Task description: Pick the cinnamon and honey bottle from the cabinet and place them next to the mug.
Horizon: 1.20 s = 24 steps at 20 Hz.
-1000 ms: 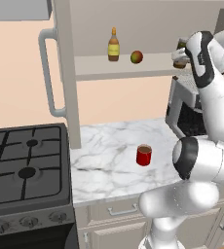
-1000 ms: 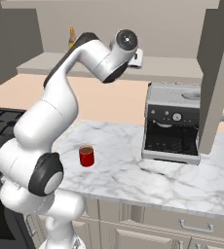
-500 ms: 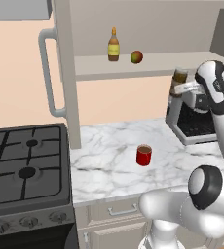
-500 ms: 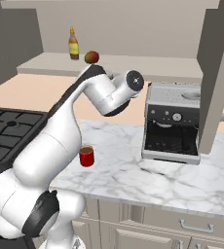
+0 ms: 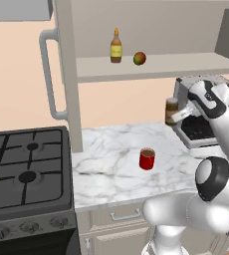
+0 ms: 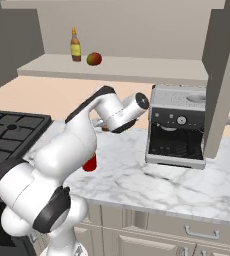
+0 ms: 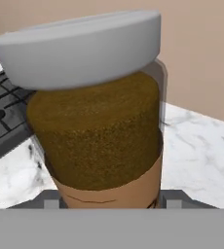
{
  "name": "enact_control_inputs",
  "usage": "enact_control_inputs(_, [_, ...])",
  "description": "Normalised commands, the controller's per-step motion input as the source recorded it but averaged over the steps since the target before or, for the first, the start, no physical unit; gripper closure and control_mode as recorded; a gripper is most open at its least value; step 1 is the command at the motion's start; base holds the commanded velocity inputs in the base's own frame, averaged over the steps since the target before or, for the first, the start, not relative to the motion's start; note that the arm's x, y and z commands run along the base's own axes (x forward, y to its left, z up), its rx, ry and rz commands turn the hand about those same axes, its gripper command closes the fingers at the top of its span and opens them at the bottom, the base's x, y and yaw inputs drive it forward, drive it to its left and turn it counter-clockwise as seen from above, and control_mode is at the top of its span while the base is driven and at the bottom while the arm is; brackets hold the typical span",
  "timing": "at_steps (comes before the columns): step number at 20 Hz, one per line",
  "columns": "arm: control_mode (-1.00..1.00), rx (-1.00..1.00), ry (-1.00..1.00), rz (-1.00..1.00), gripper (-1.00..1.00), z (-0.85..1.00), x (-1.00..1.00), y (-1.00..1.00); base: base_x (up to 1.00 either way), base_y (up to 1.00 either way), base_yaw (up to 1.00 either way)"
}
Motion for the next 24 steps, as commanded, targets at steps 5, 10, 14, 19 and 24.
enact_control_inputs(5, [-1.00, -0.16, 0.08, 0.05, 1.00, -0.08, 0.34, 0.21, 0.00, 0.00, 0.00])
enact_control_inputs(10, [-1.00, -0.09, -0.03, 0.00, 1.00, -0.53, 0.02, 0.11, 0.00, 0.00, 0.00])
enact_control_inputs(14, [-1.00, -0.10, -0.08, 0.01, 1.00, -0.78, 0.00, 0.17, 0.00, 0.00, 0.00])
enact_control_inputs(19, [-1.00, -0.06, -0.14, 0.00, 1.00, -0.82, 0.00, 0.09, 0.00, 0.00, 0.00])
enact_control_inputs(24, [-1.00, 0.00, -0.16, 0.00, 1.00, -0.72, 0.00, 0.00, 0.00, 0.00, 0.00])
